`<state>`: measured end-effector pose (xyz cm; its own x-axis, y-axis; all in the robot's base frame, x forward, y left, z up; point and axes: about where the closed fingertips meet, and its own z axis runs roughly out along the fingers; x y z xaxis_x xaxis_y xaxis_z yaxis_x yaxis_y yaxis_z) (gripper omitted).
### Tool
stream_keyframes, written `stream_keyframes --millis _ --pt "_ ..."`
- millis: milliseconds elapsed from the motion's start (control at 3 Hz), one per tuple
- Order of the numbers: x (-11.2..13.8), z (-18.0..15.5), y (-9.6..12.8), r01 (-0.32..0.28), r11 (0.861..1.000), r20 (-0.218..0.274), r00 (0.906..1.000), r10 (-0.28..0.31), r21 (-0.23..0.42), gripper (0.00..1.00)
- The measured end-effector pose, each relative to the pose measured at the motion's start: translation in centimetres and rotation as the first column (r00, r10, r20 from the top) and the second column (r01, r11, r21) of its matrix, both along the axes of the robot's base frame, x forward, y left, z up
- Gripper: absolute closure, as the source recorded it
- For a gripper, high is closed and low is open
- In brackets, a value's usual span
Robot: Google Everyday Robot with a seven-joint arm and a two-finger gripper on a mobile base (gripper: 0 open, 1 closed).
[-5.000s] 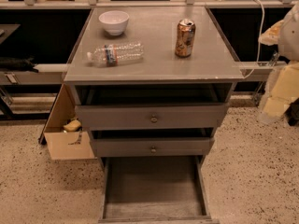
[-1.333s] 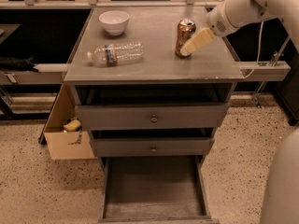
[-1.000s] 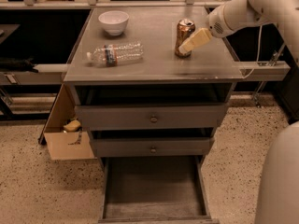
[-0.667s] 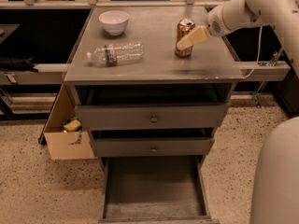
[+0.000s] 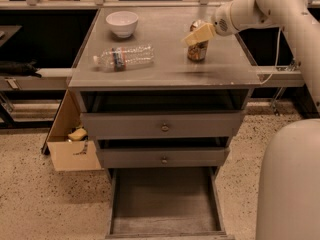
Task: Place orange can into bottom drawer
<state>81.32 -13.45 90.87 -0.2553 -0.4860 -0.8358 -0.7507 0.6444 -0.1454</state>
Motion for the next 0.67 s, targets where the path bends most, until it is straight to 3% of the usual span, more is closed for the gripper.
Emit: stream_keyframes --millis 667 --pt "-0.32 -1.10 1.14 -0.022 0.999 -0.035 0.9991 0.023 0.027 0.41"
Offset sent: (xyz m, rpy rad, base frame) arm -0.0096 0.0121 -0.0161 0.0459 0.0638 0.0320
